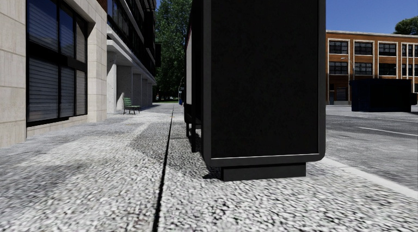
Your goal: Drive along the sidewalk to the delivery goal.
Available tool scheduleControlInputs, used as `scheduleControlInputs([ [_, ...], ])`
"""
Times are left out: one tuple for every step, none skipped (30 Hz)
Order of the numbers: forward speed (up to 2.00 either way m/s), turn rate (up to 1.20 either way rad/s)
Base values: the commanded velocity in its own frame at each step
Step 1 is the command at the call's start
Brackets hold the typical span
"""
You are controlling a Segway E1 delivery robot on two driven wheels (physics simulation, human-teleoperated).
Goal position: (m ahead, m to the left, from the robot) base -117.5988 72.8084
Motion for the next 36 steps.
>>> scheduleControlInputs([
  [0.0,0.0],
  [0.0,0.0],
  [0.0,0.0],
  [0.0,0.01],
  [0.0,0.13],
  [0.0,0.13],
  [0.0,0.29],
  [0.0,0.39],
  [0.0,0.42],
  [0.0,0.43],
  [0.0,0.43],
  [0.0,0.43],
  [0.0,0.43],
  [0.0,0.43],
  [0.0,0.43],
  [0.0,0.43],
  [0.0,0.43],
  [0.0,0.43],
  [0.0,0.43],
  [0.0,0.43],
  [0.0,0.43],
  [0.0,0.43],
  [0.0,0.43],
  [0.0,0.43],
  [0.0,0.43],
  [0.0,0.43],
  [0.0,0.43],
  [0.0,0.43],
  [0.0,0.43],
  [0.0,0.43],
  [0.0,0.43],
  [0.0,0.43],
  [0.0,0.43],
  [0.0,0.43],
  [0.0,0.4],
  [0.0,0.4],
])
